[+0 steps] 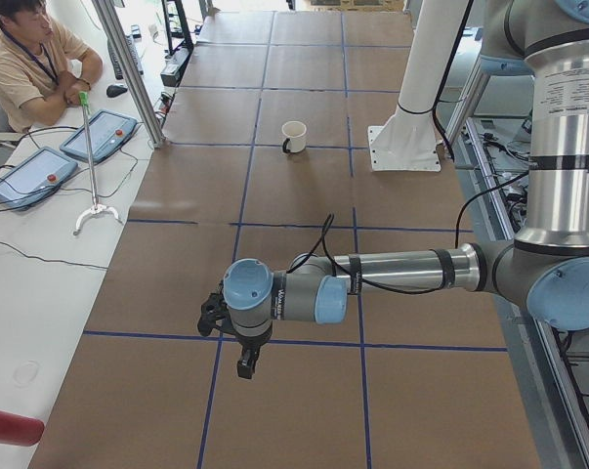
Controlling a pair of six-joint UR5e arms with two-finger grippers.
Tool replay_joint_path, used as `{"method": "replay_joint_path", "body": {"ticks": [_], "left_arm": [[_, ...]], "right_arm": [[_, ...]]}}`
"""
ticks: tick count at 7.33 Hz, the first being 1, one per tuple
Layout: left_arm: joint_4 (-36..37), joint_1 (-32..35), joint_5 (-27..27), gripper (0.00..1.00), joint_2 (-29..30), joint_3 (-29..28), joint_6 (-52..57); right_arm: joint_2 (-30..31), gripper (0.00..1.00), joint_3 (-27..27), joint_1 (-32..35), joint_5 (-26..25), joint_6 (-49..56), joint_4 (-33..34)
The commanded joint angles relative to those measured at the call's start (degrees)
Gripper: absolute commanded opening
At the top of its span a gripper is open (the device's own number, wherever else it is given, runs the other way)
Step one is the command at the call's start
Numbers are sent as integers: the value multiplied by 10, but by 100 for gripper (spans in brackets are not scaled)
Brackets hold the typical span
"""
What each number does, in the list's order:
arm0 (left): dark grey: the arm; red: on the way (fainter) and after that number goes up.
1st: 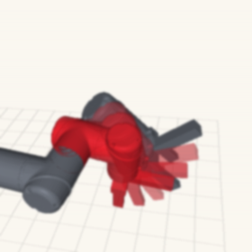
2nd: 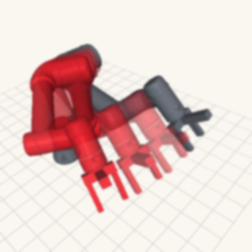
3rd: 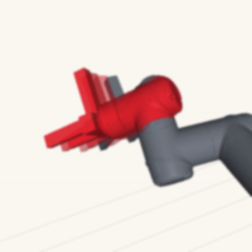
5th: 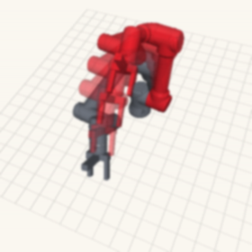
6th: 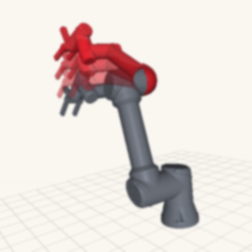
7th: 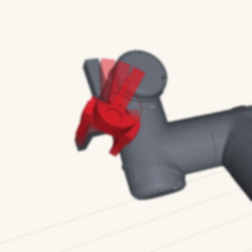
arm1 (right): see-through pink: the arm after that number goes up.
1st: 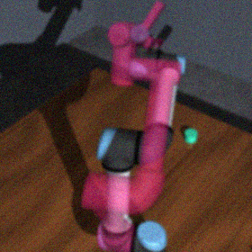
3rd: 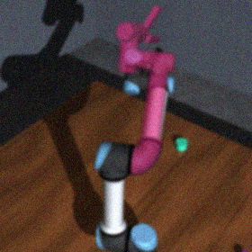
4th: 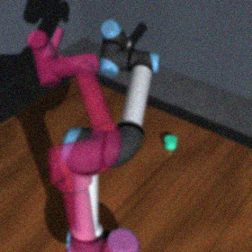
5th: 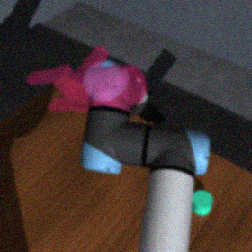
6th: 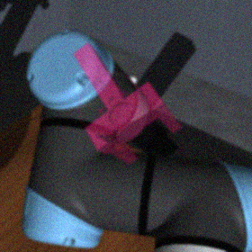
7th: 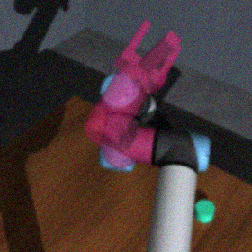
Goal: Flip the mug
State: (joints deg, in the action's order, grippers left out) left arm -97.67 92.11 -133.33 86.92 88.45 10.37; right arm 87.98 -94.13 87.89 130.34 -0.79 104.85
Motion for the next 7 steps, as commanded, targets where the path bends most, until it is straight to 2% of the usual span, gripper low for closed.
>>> {"method": "replay_joint_path", "body": {"ticks": [1, 7], "left_arm": [[-1, 0, 0, 100, 0, 2, 0], [-9, 0, 0, 100, 0, 10, 2]], "right_arm": [[0, 100, 0, 0, 0, 0, 0], [0, 100, 0, 0, 0, 0, 0]]}}
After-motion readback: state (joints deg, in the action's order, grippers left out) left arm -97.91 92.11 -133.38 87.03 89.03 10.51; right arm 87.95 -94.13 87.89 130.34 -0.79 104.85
